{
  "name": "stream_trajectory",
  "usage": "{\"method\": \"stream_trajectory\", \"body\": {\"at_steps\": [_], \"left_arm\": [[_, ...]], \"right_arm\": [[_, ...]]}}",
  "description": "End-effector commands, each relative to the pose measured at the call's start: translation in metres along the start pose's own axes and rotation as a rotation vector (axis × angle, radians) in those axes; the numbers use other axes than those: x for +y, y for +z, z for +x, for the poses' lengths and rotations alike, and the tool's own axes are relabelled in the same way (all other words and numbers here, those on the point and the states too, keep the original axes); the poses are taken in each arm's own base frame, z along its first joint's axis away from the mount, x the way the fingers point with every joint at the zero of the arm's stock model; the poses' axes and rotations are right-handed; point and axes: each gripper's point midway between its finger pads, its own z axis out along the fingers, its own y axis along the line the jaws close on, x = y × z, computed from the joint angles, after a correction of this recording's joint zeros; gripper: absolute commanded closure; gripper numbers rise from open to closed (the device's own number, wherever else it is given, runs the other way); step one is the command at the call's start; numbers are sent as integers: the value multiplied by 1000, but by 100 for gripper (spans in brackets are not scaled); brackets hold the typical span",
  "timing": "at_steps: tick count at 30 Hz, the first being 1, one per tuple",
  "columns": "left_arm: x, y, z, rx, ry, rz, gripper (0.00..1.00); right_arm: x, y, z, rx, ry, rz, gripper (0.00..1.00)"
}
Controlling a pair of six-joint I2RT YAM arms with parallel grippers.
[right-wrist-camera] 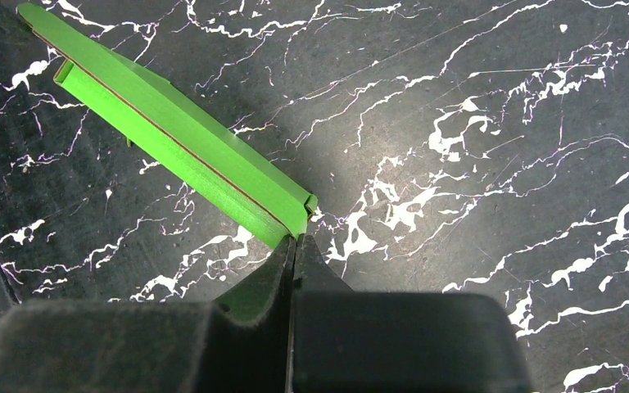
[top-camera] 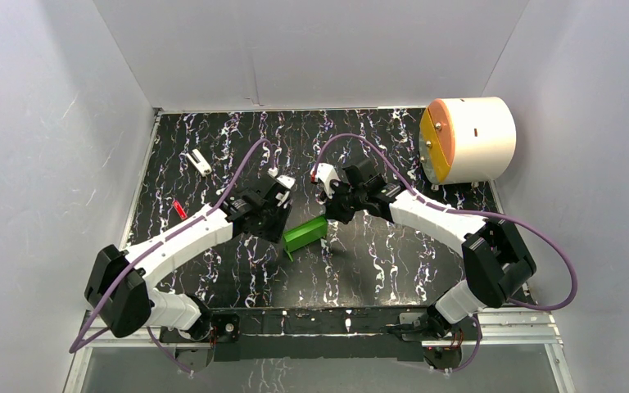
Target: Fold the paper box
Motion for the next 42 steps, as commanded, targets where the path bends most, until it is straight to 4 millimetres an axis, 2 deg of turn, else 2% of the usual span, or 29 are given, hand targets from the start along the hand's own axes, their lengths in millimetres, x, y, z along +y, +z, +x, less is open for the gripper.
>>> {"method": "stream_trajectory", "body": {"at_steps": [1, 8, 16, 20, 30, 33, 38, 42], "left_arm": [[-3, -7, -15, -32, -5, 11, 66], [-18, -5, -20, -13, 4, 84, 70], [-21, 3, -19, 7, -33, 81, 94], [-19, 10, -21, 16, -76, 49, 100], [-16, 26, -30, -4, -190, -16, 100], [-17, 28, -34, -24, -211, -13, 100], [-21, 23, -45, -91, -237, 18, 100], [-20, 17, -50, -143, -232, 31, 100]], "right_arm": [[-2, -10, -23, -54, -3, 8, 95], [0, -10, -23, -55, 9, 5, 96], [1, -14, -31, -64, 47, 28, 100], [2, -13, -35, -45, 93, 68, 100], [12, -9, -36, 2, 329, 178, 100], [22, -7, -33, 23, 373, 206, 100], [35, -1, -29, 42, 396, 259, 100], [39, -2, -39, -24, 353, 267, 100]]}}
